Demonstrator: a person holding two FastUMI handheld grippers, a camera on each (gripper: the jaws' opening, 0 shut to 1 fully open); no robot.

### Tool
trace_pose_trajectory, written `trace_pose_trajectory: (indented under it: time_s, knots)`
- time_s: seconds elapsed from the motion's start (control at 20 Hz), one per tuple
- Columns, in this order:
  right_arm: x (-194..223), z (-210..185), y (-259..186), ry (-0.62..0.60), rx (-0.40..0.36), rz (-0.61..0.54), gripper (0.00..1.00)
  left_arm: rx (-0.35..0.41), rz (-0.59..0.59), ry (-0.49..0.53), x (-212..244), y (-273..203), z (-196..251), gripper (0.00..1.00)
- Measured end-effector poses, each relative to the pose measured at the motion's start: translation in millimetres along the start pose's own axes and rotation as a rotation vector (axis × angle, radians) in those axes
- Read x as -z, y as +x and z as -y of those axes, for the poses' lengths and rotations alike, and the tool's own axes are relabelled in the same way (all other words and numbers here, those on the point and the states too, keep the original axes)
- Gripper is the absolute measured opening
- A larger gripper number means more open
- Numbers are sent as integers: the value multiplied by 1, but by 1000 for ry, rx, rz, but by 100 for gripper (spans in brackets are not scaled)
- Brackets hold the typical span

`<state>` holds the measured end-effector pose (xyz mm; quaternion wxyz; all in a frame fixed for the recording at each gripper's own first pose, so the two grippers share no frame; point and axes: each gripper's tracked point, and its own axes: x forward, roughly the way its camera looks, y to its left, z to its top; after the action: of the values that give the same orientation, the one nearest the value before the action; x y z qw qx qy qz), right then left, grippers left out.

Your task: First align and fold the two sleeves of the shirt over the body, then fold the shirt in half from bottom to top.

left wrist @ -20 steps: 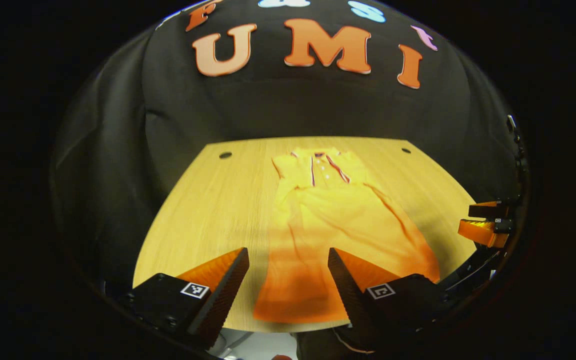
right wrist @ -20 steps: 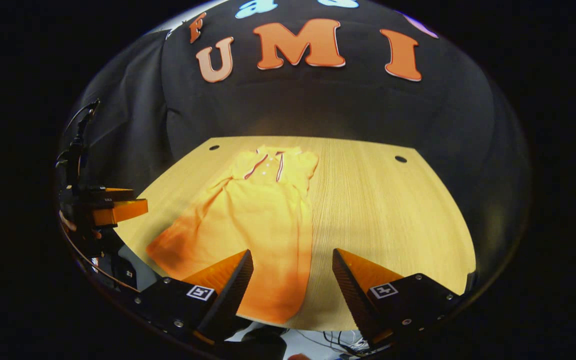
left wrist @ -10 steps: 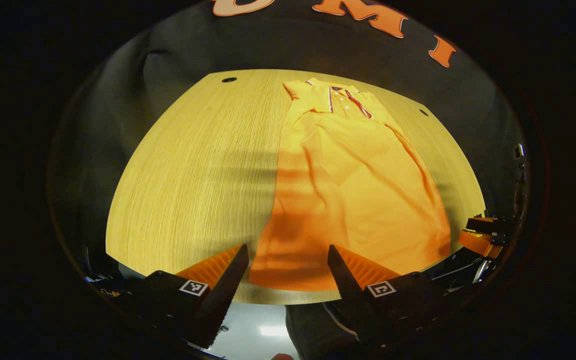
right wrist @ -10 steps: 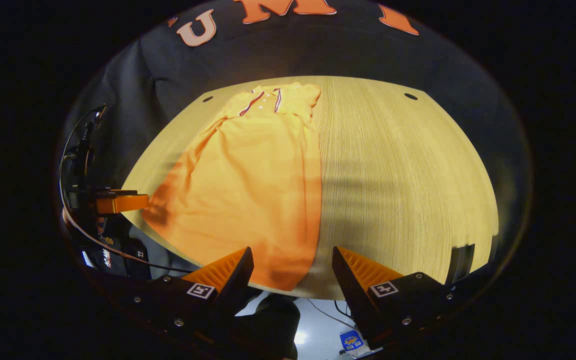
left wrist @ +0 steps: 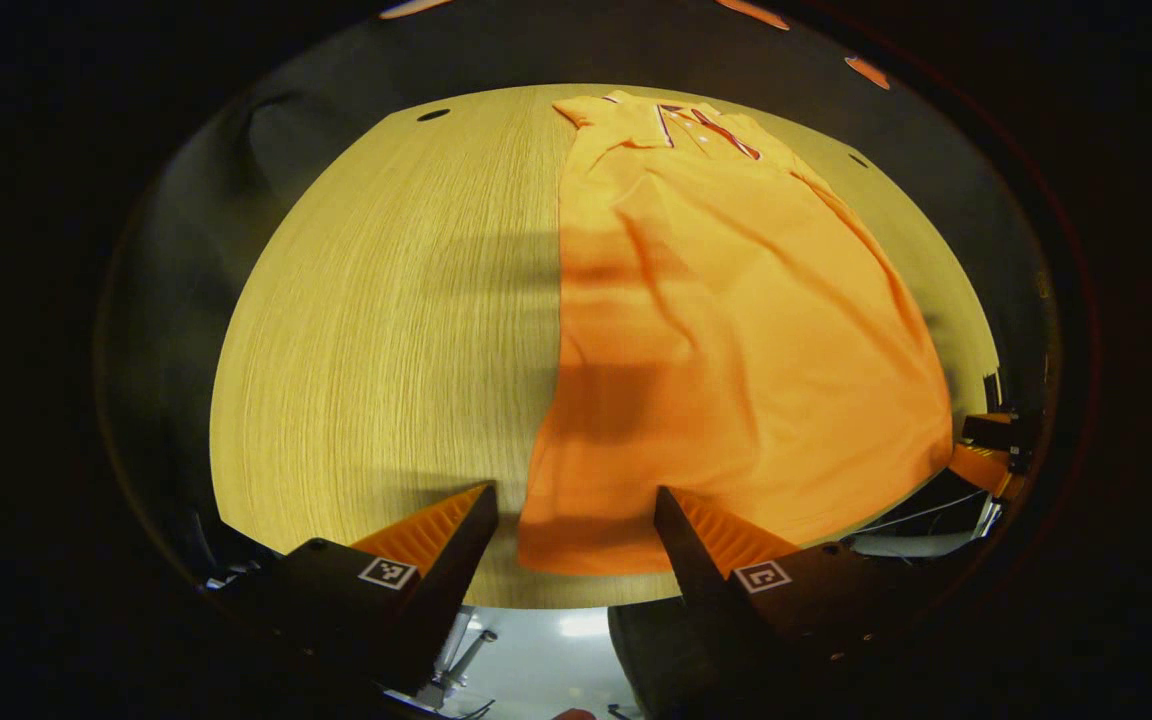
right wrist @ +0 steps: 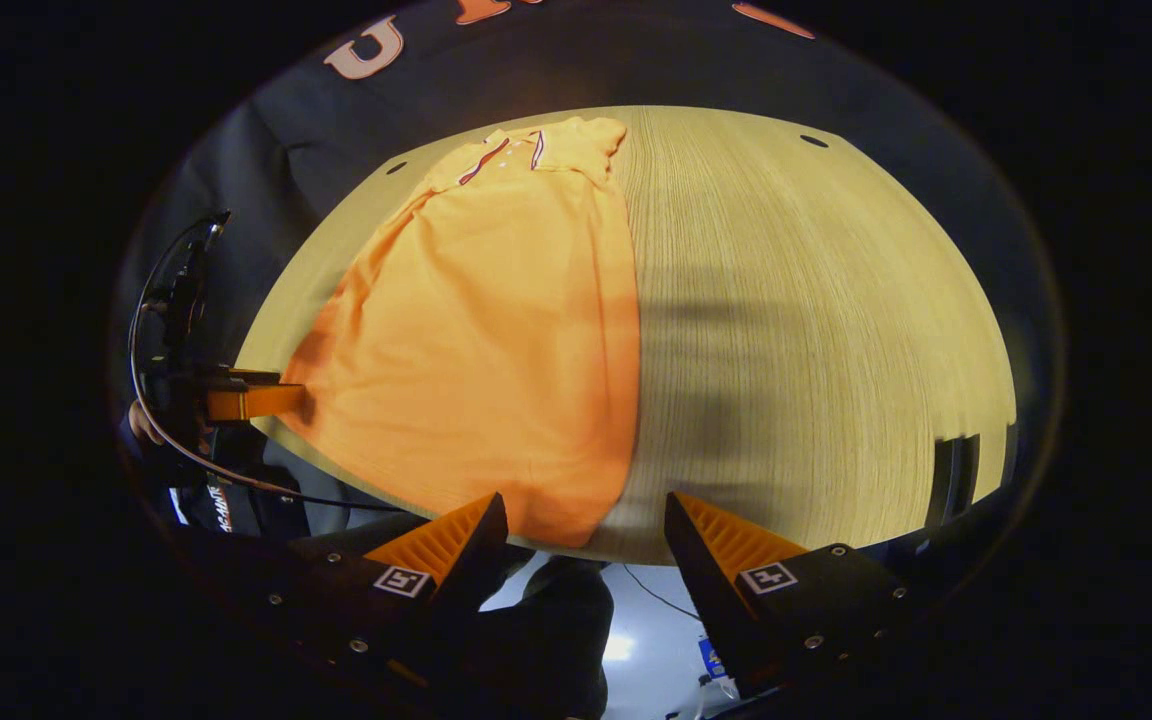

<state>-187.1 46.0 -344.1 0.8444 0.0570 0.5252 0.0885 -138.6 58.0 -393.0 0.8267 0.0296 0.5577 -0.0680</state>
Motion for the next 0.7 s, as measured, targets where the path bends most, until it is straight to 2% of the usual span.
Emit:
trace_pose_trajectory:
  time_s: [0.35, 0.45, 0.55, 0.6, 0.65, 0.7]
  knots:
    - [2, -8, 13, -26, -8, -48, 97, 0, -66, -5, 6, 0, 18, 96]
    - [1, -18, 13, -39, -12, -72, 96, -6, -80, -11, 6, 0, 25, 77]
    - [5, -21, 18, -99, 27, -119, 94, 10, -101, -19, 7, 1, 32, 74]
    - [6, -23, 17, -114, 41, -145, 92, 16, -71, -30, -2, 9, 36, 68]
    - [7, -27, 18, -108, 40, -163, 89, 17, -47, -73, -8, 6, 40, 39]
    - [6, -26, 19, -87, 51, -160, 81, 20, -48, -79, -4, 2, 39, 10]
